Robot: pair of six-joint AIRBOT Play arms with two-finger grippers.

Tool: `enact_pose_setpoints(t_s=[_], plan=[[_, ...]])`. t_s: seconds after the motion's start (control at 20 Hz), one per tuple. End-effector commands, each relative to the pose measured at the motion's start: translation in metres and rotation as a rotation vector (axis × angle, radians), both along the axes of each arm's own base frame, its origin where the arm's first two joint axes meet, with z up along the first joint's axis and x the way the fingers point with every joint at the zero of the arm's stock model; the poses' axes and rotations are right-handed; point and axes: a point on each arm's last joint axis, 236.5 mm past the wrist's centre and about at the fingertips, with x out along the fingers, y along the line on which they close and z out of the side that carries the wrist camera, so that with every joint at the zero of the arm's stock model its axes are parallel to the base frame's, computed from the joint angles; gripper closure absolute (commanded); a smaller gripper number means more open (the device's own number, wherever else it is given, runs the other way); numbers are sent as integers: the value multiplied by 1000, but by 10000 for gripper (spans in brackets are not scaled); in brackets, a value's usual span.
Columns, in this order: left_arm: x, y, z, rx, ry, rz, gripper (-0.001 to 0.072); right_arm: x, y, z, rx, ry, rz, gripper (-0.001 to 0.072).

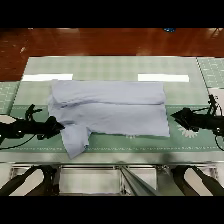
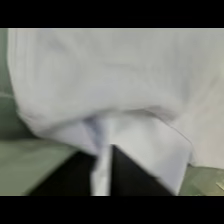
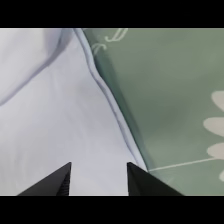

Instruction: Fold the shirts.

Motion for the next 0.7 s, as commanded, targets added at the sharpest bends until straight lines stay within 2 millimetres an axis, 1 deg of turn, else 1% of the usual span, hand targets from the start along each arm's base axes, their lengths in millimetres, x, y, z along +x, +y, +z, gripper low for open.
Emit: enact_pose_setpoints(t_s=[0.0, 0.05, 0.1, 0.15, 0.25, 0.35, 0.45, 0.55, 0.65], plan=[[7, -17, -8, 14, -31, -84, 693, -3, -14, -4, -26, 7, -29, 304], [5, -19, -6, 7, -37, -114, 693, -12, -23, -11, -57, 49, -33, 304], [3, -21, -3, -2, -38, -141, 693, -25, -25, -18, -65, 113, -32, 304], [2, -23, -1, -9, -39, -161, 692, -42, -18, -23, -44, 180, -7, 304], [1, -24, 1, -15, -35, -165, 693, -62, 1, -27, 19, 244, 40, 304], [0, -25, 1, -19, -31, -168, 692, -73, 9, -34, 42, 274, 52, 304], [-1, -26, 1, -24, -29, -167, 692, -80, 14, -40, 63, 303, 58, 304], [-1, -26, 2, -24, -29, -167, 692, -79, 15, -44, 81, 317, 52, 304], [-1, -26, 2, -24, -29, -167, 692, -79, 24, -50, 119, 337, 74, 304]])
